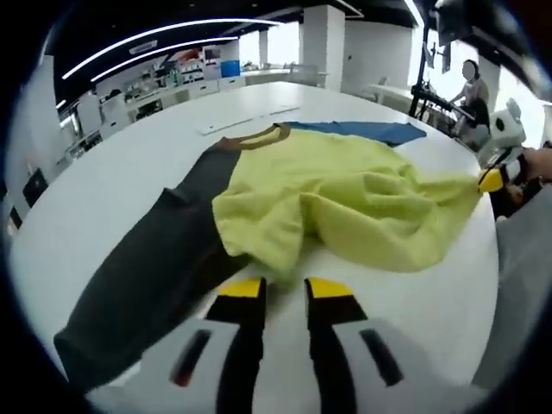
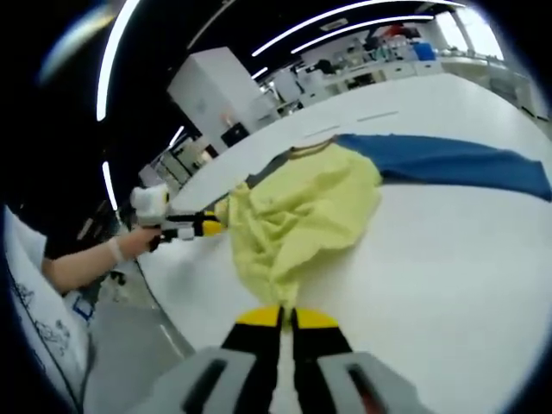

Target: Fold the garment on the visible template until the final outline fits inside the template.

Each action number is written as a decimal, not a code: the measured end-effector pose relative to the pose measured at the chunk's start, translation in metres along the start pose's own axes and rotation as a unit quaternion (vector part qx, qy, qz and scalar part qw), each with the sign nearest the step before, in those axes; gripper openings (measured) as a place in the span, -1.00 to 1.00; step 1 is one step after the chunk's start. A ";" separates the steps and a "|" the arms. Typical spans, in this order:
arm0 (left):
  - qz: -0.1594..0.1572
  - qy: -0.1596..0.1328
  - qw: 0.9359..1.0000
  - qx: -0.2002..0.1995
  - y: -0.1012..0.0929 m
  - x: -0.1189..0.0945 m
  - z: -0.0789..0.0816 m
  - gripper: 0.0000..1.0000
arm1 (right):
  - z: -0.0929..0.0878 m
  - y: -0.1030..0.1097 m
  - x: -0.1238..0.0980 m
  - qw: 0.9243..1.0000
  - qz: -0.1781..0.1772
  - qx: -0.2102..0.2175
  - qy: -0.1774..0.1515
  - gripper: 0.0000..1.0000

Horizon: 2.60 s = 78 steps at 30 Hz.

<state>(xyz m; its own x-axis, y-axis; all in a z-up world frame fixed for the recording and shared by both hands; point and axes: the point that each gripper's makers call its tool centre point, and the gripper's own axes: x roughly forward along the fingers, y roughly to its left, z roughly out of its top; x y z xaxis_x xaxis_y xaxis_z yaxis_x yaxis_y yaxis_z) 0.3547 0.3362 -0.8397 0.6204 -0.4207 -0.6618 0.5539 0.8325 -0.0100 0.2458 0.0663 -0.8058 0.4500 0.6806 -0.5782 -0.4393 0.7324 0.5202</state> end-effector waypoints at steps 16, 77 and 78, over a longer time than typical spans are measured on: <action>-0.061 0.043 0.995 -0.064 -0.031 -0.028 -0.022 -1.00 | 0.005 -0.016 -0.012 1.000 -0.019 0.001 -0.004 -1.00; -0.180 0.211 0.891 -0.361 -0.109 -0.113 -0.116 -1.00 | -0.045 -0.076 -0.048 0.979 -0.063 0.194 0.019 -1.00; -0.181 0.210 0.891 -0.359 -0.109 -0.113 -0.116 -1.00 | -0.045 -0.077 -0.048 0.979 -0.064 0.195 0.019 -1.00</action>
<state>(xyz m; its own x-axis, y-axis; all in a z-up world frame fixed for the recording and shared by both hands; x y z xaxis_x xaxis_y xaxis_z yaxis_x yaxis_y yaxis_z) 0.1597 0.3346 -0.8514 0.1281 -0.6624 -0.7382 0.0834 0.7488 -0.6575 0.2230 -0.0236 -0.8464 0.4501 0.5862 -0.6736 -0.0477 0.7690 0.6374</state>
